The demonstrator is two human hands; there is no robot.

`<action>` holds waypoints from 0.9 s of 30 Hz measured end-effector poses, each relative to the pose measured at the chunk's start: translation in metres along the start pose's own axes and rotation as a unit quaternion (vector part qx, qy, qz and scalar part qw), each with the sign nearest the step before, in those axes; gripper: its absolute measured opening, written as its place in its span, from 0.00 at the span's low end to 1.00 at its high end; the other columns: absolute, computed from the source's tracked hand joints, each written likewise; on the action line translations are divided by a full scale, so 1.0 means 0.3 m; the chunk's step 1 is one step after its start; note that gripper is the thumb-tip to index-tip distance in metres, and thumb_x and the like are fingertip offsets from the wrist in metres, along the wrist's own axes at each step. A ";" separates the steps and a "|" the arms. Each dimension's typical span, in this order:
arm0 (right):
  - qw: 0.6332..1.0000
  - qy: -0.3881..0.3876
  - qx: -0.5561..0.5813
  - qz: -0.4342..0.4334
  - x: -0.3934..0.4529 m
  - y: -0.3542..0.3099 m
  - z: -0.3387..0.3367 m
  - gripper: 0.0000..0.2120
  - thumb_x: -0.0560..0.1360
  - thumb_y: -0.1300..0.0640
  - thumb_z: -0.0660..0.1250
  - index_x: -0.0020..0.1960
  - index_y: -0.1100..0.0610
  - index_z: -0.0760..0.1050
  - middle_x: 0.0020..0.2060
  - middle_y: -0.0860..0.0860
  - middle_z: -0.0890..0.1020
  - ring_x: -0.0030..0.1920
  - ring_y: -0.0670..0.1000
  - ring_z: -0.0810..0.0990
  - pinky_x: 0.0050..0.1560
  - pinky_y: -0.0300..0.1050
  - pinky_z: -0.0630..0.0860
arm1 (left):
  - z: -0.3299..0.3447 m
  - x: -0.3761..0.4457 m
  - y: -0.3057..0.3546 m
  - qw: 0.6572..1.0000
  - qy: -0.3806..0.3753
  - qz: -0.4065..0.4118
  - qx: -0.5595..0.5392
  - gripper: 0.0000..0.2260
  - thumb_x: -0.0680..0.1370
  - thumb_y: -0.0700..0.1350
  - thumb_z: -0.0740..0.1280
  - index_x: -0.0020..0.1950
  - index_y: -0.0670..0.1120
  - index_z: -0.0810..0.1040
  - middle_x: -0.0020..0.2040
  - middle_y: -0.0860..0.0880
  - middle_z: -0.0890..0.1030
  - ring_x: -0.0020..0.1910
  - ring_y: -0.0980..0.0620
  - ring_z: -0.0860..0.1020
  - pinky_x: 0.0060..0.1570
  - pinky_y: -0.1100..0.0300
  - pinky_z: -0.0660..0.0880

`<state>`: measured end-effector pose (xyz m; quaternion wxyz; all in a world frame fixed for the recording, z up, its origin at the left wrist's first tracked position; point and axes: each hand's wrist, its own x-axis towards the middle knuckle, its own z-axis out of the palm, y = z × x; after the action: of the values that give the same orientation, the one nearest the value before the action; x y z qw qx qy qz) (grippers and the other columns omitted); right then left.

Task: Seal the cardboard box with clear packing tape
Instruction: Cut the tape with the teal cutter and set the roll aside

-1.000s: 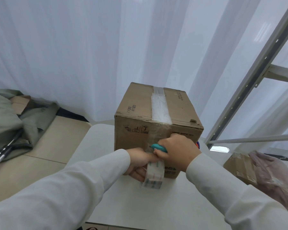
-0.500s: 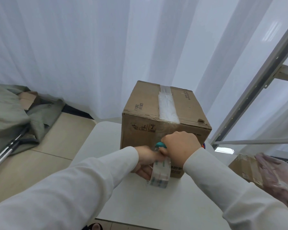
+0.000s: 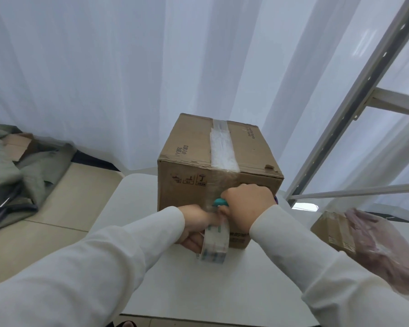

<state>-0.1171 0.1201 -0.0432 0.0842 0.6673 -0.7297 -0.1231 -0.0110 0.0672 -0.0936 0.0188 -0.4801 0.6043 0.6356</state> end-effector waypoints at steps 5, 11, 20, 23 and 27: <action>0.994 -0.070 -0.002 0.081 -0.028 0.103 0.027 0.15 0.78 0.47 0.58 0.60 0.52 0.74 0.52 0.52 0.81 0.52 0.54 0.79 0.44 0.45 0.71 | -0.008 0.005 -0.003 1.000 -0.001 -0.004 -0.004 0.18 0.77 0.54 0.62 0.58 0.42 0.74 0.41 0.44 0.81 0.36 0.49 0.80 0.40 0.56 0.78; 0.990 -0.104 0.052 0.079 -0.034 0.120 0.051 0.16 0.78 0.45 0.58 0.59 0.52 0.74 0.52 0.52 0.80 0.52 0.54 0.79 0.48 0.45 0.73 | -0.010 0.006 0.000 1.000 -0.011 -0.012 0.002 0.18 0.77 0.54 0.63 0.59 0.42 0.74 0.50 0.41 0.82 0.41 0.47 0.81 0.48 0.53 0.78; 0.988 -0.001 0.144 -0.060 -0.025 0.080 0.040 0.15 0.78 0.43 0.55 0.55 0.50 0.74 0.45 0.48 0.81 0.39 0.47 0.75 0.39 0.40 0.70 | -0.012 -0.001 -0.001 1.000 -0.012 -0.008 0.000 0.14 0.76 0.56 0.64 0.48 0.45 0.75 0.43 0.45 0.82 0.39 0.49 0.81 0.43 0.56 0.78; 0.983 0.048 0.153 -0.092 -0.015 0.068 0.053 0.15 0.77 0.42 0.55 0.55 0.49 0.74 0.46 0.49 0.82 0.42 0.49 0.77 0.41 0.43 0.73 | -0.011 -0.003 -0.005 1.000 -0.011 -0.003 0.000 0.12 0.76 0.55 0.64 0.48 0.46 0.75 0.43 0.45 0.83 0.39 0.49 0.82 0.44 0.55 0.79; 0.946 0.039 0.300 -0.116 -0.020 0.051 0.053 0.13 0.77 0.44 0.57 0.54 0.49 0.74 0.44 0.48 0.81 0.43 0.48 0.78 0.48 0.47 0.77 | -0.009 -0.005 -0.009 1.000 -0.014 0.009 0.008 0.10 0.78 0.52 0.62 0.48 0.47 0.75 0.43 0.45 0.83 0.38 0.50 0.82 0.43 0.56 0.79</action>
<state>-0.1356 0.1283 -0.0537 -0.1062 0.7458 -0.6468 0.1189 -0.0069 0.0667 -0.0941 0.0250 -0.4655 0.6131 0.6378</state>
